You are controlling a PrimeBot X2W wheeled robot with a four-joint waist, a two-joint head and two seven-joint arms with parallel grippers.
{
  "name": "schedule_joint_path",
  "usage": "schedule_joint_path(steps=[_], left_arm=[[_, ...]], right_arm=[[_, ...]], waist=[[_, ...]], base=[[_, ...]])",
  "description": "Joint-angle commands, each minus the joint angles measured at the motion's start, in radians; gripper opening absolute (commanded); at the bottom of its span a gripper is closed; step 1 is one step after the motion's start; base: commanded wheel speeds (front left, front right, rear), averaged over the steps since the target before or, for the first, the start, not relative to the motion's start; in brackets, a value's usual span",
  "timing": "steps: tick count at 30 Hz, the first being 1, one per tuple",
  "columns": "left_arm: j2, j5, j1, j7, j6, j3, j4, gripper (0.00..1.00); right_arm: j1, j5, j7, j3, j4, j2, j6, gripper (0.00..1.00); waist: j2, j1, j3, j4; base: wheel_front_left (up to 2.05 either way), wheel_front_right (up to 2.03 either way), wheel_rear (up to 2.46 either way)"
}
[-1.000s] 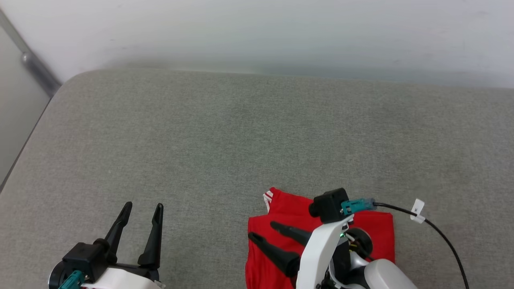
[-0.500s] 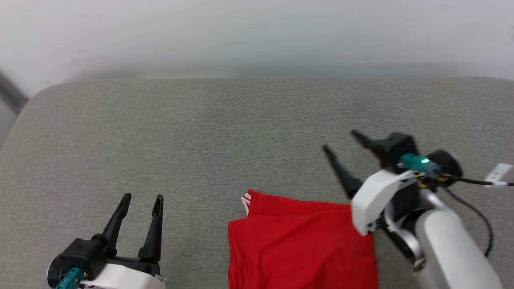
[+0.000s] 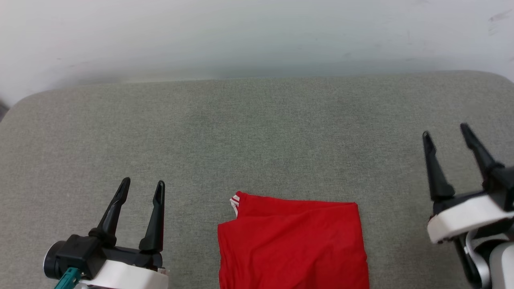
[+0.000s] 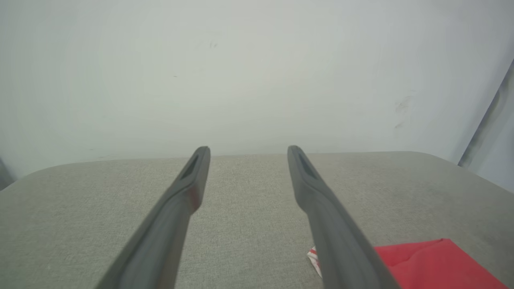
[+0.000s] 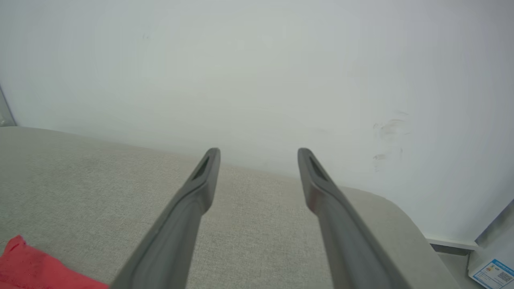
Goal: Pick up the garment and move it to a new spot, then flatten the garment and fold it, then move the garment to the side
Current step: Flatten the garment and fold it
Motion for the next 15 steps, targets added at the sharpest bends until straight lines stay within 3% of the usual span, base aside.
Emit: schedule_joint_path(steps=[1, 9, 15], left_arm=[[-0.003, 0.01, 0.006, -0.004, -0.001, 0.001, -0.008, 1.0], [-0.029, 0.01, 0.045, -0.005, -0.001, -0.001, -0.04, 1.0], [-0.024, 0.022, 0.066, -0.004, -0.001, -0.017, -0.042, 1.0]], right_arm=[[0.021, -0.004, -0.017, -0.003, -0.014, 0.013, -0.001, 1.0], [0.157, -0.011, -0.103, 0.009, -0.054, 0.101, -0.001, 1.0], [0.186, -0.04, -0.095, 0.006, -0.037, 0.121, -0.001, 1.0]], waist=[[-0.0001, 0.0, 0.001, -0.001], [-0.0001, 0.0, -0.01, 0.009], [-0.0001, 0.0, -0.02, 0.013]], base=[[0.0, 0.0, 0.0], [0.0, 0.0, 0.0], [0.0, 0.0, 0.0]])
